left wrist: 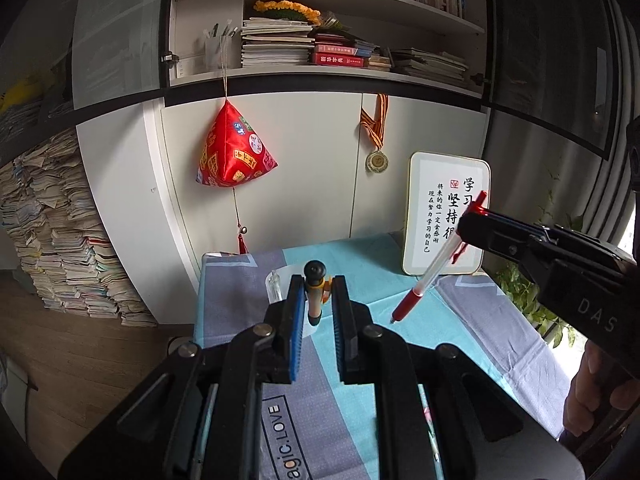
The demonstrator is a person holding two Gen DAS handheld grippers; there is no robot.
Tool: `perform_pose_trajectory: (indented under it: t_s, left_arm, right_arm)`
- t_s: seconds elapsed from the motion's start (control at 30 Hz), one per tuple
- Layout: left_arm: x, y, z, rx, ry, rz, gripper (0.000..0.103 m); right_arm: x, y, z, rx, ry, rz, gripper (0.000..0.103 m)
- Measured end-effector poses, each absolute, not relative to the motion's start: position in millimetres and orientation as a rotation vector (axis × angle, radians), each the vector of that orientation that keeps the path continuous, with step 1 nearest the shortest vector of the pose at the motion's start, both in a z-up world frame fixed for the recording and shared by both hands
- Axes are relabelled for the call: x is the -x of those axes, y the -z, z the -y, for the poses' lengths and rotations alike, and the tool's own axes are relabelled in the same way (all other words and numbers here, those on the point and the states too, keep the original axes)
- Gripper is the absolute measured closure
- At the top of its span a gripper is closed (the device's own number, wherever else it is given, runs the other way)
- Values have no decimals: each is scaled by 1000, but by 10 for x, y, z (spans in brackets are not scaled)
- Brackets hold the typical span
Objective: Organize stationery
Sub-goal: 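Carry the orange and red pens to the clear cup and release them, both tools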
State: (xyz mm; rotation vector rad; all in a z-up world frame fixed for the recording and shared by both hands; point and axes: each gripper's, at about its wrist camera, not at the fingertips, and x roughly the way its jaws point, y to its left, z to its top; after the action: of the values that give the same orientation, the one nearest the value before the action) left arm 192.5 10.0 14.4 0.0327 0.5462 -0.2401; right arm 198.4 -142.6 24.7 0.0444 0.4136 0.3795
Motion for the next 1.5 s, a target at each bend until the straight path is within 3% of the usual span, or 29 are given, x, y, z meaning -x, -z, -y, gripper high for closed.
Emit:
perform_pose_trajectory:
  t_s: [0.33, 0.77, 1.07, 1.5]
  left_arm:
    - [-2426, 39, -149, -13, 210, -565, 92]
    - [-2928, 555, -98, -26, 208, -650, 92]
    - [-3040, 972, -94, -26, 205, -714, 92]
    - [-3037, 965, -127, -9, 181, -685, 90]
  right_arm:
    - [-2674, -234, 1238, -67, -397, -422, 92]
    - [-3455, 281, 947, -64, -370, -516, 92]
    - [-3645, 738, 853, -47, -383, -599, 92]
    - [-3735, 1009, 784, -46, -393, -658, 91]
